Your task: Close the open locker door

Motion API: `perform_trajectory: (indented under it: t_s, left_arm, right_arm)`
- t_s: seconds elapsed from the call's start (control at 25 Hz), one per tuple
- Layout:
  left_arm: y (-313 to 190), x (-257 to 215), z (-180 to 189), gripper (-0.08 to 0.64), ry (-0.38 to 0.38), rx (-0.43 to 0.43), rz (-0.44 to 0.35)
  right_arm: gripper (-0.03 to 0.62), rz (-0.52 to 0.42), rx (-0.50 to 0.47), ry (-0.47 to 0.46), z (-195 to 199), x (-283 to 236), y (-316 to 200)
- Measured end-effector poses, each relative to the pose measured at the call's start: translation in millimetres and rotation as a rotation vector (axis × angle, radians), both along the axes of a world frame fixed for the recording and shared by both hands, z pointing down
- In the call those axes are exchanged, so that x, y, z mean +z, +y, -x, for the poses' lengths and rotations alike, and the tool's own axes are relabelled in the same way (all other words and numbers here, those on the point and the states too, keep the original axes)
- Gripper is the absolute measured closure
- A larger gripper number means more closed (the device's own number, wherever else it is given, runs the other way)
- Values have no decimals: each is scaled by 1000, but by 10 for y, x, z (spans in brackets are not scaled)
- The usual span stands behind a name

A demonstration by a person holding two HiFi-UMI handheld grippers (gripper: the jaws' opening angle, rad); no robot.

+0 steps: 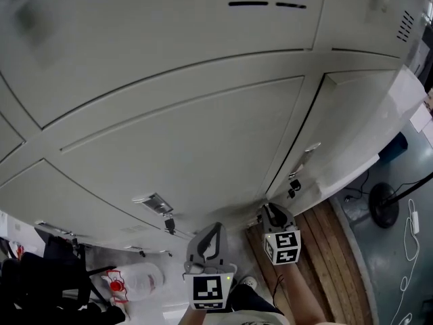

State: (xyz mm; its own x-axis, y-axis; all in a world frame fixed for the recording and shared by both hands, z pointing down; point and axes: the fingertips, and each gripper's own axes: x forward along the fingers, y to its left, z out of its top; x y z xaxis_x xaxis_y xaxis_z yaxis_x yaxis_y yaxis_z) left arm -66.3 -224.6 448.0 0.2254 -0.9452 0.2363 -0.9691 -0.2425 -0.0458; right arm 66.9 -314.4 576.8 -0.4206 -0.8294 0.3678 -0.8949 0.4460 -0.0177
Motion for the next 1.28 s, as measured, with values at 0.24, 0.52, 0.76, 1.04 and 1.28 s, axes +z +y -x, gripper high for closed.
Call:
perform_trajectory:
  t_s: [0.24, 0.52, 0.76, 1.04, 1.28]
  left_arm:
    - [-44, -78, -111, 560, -14, 36, -26]
    - [-92, -273, -358, 560, -3, 85, -64]
    - [-158, -522, -589, 560, 8, 116, -107]
    - [-224, -851, -796, 560, 25, 136, -166]
    - [-219, -1035, -924, 560, 30, 152, -200]
  right_arm:
    - [518, -53, 84, -48, -260, -396, 182]
    - [526, -140, 212, -38, -716, -996, 389]
    - [543, -243, 295, -71, -1012, -1611, 565]
    - [549, -361, 351, -98, -1237, -2176, 776]
    - [552, -404, 374, -96, -1381, -2375, 871]
